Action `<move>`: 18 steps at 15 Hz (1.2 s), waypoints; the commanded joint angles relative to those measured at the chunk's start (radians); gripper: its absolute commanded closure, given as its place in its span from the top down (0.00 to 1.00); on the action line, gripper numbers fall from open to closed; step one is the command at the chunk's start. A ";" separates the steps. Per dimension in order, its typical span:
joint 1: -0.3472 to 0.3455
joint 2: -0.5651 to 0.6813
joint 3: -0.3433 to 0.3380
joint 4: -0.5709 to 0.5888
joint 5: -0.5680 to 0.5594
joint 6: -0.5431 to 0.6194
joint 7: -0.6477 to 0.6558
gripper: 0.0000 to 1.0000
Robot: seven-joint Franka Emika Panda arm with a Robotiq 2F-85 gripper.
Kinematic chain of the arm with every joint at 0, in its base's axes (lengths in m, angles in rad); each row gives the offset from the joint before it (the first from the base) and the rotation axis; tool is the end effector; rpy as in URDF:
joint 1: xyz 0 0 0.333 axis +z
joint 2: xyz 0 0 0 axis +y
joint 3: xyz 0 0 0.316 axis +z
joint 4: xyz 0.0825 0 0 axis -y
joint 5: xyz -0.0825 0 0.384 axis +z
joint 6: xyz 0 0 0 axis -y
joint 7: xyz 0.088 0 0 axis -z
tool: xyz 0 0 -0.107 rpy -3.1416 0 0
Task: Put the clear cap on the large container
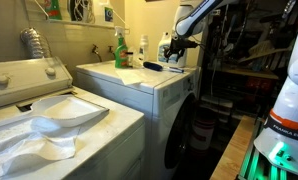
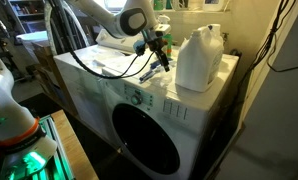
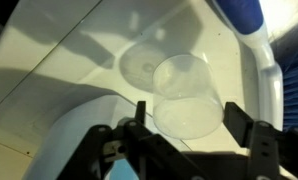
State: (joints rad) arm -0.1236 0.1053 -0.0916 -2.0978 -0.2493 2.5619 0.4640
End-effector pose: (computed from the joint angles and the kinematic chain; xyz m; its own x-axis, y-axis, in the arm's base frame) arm 0.5808 -0.1221 0.4087 0.8161 -0.4291 0.3872 -0.4796 -0.8766 0.0393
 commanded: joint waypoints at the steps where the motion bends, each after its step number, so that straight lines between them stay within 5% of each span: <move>1: 0.019 0.030 -0.028 0.020 -0.004 0.016 -0.006 0.73; 4: 0.024 0.035 -0.033 0.024 -0.002 0.021 -0.008 0.69; 8: 0.028 0.032 -0.040 0.038 -0.006 0.020 -0.005 0.44; 14: 0.039 -0.016 -0.032 0.162 0.014 -0.112 -0.030 0.44; 18: 0.048 -0.024 -0.013 0.372 0.054 -0.290 -0.055 0.44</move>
State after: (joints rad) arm -0.0847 0.0854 -0.1088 -1.8623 -0.2429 2.4128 0.4471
